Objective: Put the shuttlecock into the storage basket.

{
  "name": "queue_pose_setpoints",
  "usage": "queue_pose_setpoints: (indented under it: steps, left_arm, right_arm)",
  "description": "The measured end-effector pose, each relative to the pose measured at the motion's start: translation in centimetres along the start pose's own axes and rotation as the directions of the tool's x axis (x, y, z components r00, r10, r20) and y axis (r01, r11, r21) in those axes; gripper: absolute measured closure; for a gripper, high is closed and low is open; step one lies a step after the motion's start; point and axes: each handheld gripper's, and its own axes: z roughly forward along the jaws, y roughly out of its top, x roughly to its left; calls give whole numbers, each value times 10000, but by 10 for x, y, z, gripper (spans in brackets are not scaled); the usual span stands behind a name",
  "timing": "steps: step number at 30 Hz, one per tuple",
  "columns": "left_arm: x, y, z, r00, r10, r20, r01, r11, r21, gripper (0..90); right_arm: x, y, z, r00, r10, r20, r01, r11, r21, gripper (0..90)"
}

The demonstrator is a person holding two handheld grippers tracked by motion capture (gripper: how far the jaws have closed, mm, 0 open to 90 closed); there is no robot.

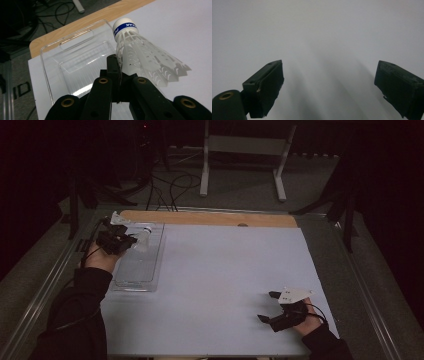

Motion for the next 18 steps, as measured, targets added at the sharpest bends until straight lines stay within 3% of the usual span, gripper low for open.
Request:
queue_pose_setpoints:
  steps: [4,13,18]
  left_arm:
    - [-2,-3,7,9999,-35,-161,36,10000,29,900]
    - [-3,-9,23,9998,-204,-34,204,9994,285,900]
    - [-4,-10,27,9999,-91,-116,96,9992,376,900]
  right_arm:
    - [0,0,0,10000,17,-49,-16,10000,6,89]
    - [0,0,1,10000,-2,-98,3,10000,31,89]
    - [0,-1,2,9999,42,-122,-41,10000,38,89]
